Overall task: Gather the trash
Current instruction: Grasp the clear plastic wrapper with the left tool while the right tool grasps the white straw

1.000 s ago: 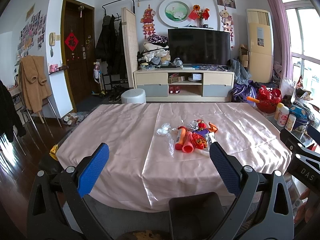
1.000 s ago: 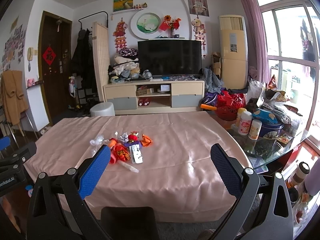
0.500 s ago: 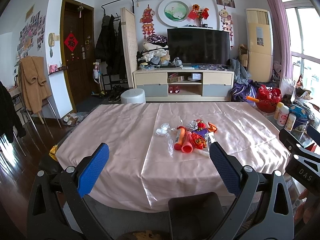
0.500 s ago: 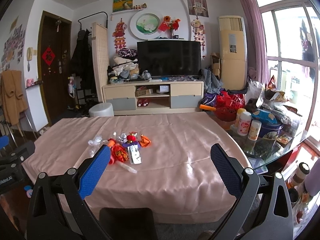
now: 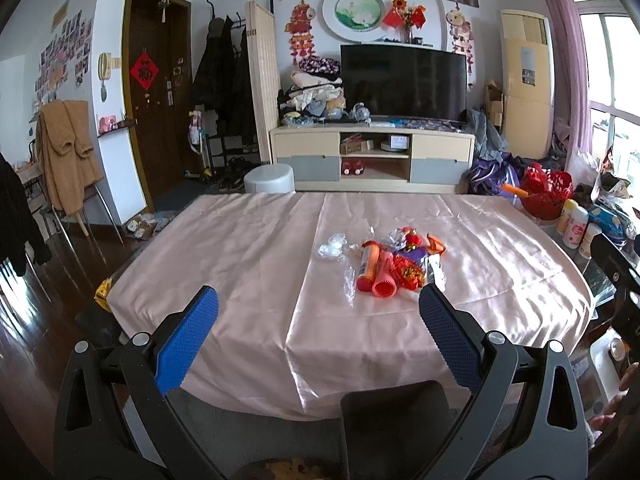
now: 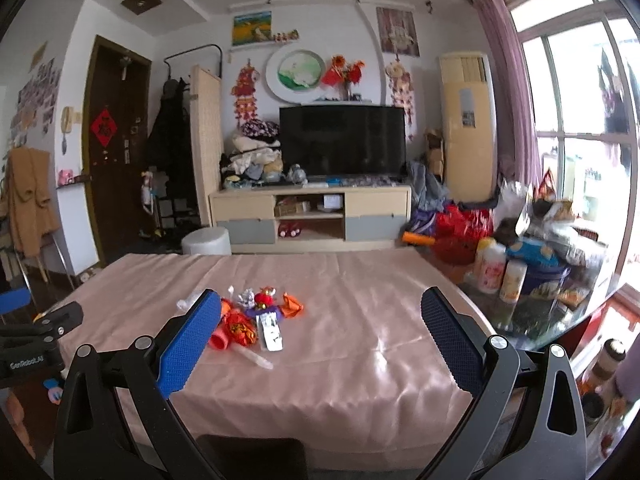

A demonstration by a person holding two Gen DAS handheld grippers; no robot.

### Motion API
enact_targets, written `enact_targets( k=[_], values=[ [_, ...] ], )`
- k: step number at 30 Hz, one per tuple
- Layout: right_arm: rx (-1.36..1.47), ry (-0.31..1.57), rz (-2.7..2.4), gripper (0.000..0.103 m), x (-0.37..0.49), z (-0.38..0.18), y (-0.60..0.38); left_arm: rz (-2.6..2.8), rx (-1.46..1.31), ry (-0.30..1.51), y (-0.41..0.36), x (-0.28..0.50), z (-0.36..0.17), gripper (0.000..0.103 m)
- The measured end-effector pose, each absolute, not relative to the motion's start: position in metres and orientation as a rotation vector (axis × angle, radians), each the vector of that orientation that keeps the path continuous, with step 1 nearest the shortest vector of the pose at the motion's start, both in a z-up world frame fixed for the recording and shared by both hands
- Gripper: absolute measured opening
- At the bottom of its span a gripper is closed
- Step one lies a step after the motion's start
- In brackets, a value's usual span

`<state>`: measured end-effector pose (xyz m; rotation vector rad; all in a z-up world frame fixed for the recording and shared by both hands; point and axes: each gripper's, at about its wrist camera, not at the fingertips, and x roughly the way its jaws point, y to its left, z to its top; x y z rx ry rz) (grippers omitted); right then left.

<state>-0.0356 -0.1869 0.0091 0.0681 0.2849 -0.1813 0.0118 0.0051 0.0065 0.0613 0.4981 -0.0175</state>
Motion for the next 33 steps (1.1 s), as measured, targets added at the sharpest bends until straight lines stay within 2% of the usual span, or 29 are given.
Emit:
enact_targets(
  k=[7, 12, 15, 19, 27, 33],
  values=[
    [0.124, 0.411, -0.119, 0.100, -0.003, -0.025, -0.198, -0.028, 0.105, 0.567, 0.011, 0.040, -0.026, 0.095],
    [0.219, 0.566, -0.065, 0.100, 0.031, -0.061, -0.206, -0.044, 0.157, 0.647, 0.011, 0.064, -0.057, 0.095],
    [0.227, 0.617, -0.054, 0.077, 0.049, -0.081, -0.207, -0.046, 0.142, 0.698, 0.017, 0.080, -0.076, 0.095],
    [0.229, 0.697, -0.012, 0.063, 0.077, -0.108, -0.200, -0.068, 0.129, 0.749, 0.019, 0.104, -0.093, 0.095],
    [0.174, 0.781, 0.137, 0.061, 0.129, -0.141, -0.178, -0.138, 0.164, 0.775, 0.002, 0.154, -0.110, 0.094],
    [0.103, 0.793, 0.173, 0.061, 0.154, -0.148, -0.168, -0.165, 0.141, 0.807, -0.003, 0.195, -0.119, 0.080]
  ],
)
